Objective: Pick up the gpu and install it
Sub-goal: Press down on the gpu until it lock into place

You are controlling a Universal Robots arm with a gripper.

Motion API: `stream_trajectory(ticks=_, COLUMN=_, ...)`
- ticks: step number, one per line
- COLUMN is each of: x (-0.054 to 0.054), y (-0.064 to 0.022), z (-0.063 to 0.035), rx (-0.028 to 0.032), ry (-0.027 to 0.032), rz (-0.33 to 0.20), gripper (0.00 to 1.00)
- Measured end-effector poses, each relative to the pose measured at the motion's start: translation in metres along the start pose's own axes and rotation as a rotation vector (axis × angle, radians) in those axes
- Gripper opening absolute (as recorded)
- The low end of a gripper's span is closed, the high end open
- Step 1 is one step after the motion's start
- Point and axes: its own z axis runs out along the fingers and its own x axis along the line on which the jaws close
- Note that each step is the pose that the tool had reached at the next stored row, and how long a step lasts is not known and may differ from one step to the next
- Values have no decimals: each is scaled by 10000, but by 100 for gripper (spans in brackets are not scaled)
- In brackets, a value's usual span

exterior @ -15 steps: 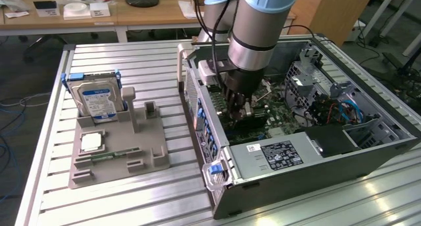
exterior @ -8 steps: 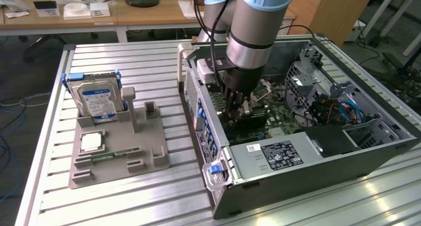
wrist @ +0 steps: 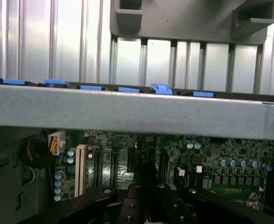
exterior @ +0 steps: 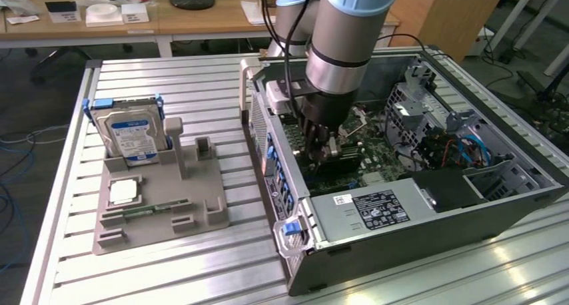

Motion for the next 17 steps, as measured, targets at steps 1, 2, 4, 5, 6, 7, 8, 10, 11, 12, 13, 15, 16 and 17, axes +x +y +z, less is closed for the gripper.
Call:
stream_trajectory(ticks=1, x=2, y=0, z=-6, rx=3, ry=-5, rz=1, gripper=11)
stream_trajectory(ticks=2, x=2, y=0, z=-16, rx=11, ry=-16, rz=2, gripper=11)
stream_trajectory(ticks=4, x=1, y=0, z=-69, rx=9, ry=-11, rz=0, gripper=11)
stream_trajectory(ticks=5, x=0, y=1, z=-105, rx=3, ry=-2, rz=-2, gripper=11)
stream_trajectory(ticks=6, x=-1, y=2, z=-134, rx=5, ry=-7, rz=-3, gripper=11)
stream_trajectory(ticks=7, x=-2, y=3, z=-168, rx=4, ry=-4, rz=-4, gripper=11)
stream_trajectory(ticks=8, x=-4, y=8, z=-203, rx=3, ry=-4, rz=-1, gripper=11)
stream_trajectory(ticks=10, x=-3, y=37, z=-234, rx=5, ry=-2, rz=-1, gripper=11)
stream_trajectory(ticks=11, x=0, y=71, z=-236, rx=8, ry=9, rz=-1, gripper=11)
stream_trajectory(ticks=12, x=4, y=109, z=-236, rx=13, ry=24, rz=-2, gripper=11)
stream_trajectory(ticks=13, x=9, y=145, z=-237, rx=18, ry=42, rz=-2, gripper=11)
stream_trajectory(ticks=15, x=21, y=198, z=-237, rx=22, ry=83, rz=-2, gripper=11)
stream_trajectory(ticks=16, x=36, y=208, z=-238, rx=21, ry=121, rz=-2, gripper=11)
stream_trajectory(ticks=17, x=52, y=214, z=-239, rx=19, ry=162, rz=-3, gripper=11)
